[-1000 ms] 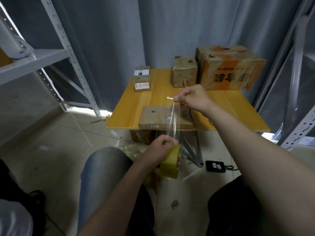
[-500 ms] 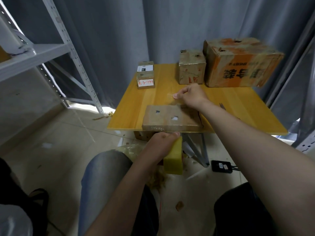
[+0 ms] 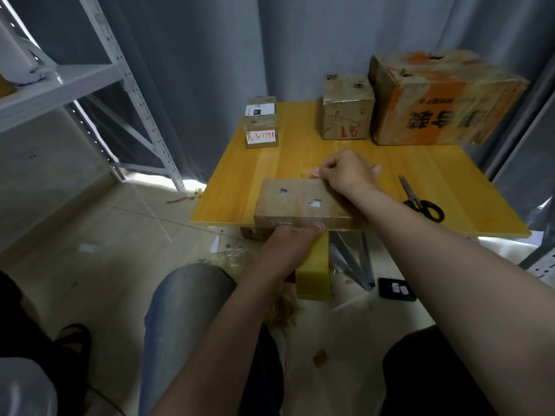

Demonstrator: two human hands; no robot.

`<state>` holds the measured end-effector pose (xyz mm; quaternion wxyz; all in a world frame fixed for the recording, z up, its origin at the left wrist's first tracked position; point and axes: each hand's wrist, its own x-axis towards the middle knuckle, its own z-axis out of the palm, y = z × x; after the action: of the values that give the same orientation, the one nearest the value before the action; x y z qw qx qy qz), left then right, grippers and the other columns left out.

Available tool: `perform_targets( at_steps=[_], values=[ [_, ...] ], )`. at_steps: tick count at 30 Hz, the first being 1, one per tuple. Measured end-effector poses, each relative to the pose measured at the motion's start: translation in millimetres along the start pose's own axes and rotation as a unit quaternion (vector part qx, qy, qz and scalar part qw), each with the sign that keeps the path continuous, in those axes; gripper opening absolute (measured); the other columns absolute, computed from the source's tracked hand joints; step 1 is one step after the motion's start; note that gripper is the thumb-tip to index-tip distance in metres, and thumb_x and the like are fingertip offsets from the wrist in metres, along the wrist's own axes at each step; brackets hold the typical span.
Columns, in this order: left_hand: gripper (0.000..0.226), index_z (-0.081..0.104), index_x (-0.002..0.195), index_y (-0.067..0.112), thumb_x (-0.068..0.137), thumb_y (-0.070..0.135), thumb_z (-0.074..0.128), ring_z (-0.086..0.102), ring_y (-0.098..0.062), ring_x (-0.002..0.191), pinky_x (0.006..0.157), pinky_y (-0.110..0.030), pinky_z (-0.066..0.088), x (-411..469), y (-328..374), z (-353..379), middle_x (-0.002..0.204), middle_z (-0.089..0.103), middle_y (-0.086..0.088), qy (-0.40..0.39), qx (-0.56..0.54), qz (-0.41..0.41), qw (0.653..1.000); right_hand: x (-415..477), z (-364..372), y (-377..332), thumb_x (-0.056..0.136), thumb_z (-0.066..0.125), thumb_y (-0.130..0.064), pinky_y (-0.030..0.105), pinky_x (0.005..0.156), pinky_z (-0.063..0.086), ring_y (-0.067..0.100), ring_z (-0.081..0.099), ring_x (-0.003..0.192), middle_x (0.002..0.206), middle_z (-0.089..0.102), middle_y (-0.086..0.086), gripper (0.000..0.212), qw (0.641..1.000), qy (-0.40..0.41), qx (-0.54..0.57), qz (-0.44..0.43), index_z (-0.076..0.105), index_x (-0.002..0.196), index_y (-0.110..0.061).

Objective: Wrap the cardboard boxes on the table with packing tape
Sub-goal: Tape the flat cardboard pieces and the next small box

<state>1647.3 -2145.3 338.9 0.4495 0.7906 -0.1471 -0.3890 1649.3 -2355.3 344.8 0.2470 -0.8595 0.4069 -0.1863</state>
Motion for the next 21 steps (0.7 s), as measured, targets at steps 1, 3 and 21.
perform_targets(
  at_steps=[1, 3, 21],
  values=[
    [0.060, 0.067, 0.126, 0.025, 0.086, 0.068, 0.066, 0.065, -0.027, 0.104, 0.100, -0.048, 0.054, 0.7, -0.3, 0.4, 0.111, 0.068, 0.000, 0.004, 0.006, 0.004, 1.000, -1.6, 1.6, 0.2, 0.093, 0.070, -0.053, 0.056, 0.112, 0.020, 0.027, 0.057, 0.117, 0.103, 0.074, -0.011, 0.025, 1.000, 0.010, -0.010, 0.002, 0.074, 0.074, -0.036],
    [0.055, 0.070, 0.122, 0.025, 0.087, 0.066, 0.066, 0.065, -0.026, 0.104, 0.100, -0.048, 0.053, 1.0, -0.5, 0.5, 0.107, 0.067, 0.002, 0.003, 0.007, 0.010, 1.000, -4.1, 3.2, -0.4, 0.093, 0.069, -0.054, 0.053, 0.107, 0.023, 0.029, 0.055, 0.119, 0.103, 0.074, -0.007, 0.026, 0.999, 0.025, -0.048, 0.002, 0.072, 0.075, -0.037],
    [0.065, 0.073, 0.117, 0.019, 0.071, 0.065, 0.069, 0.070, -0.035, 0.109, 0.101, -0.054, 0.055, -3.0, -5.4, 5.4, 0.116, 0.074, -0.012, -0.021, -0.016, -0.002, 1.000, -16.3, 13.5, -1.5, 0.097, 0.066, -0.050, 0.041, 0.091, 0.029, 0.025, 0.047, 0.116, 0.102, 0.073, -0.005, 0.022, 0.977, 0.001, -0.067, -0.203, 0.078, 0.094, -0.033]
  ],
)
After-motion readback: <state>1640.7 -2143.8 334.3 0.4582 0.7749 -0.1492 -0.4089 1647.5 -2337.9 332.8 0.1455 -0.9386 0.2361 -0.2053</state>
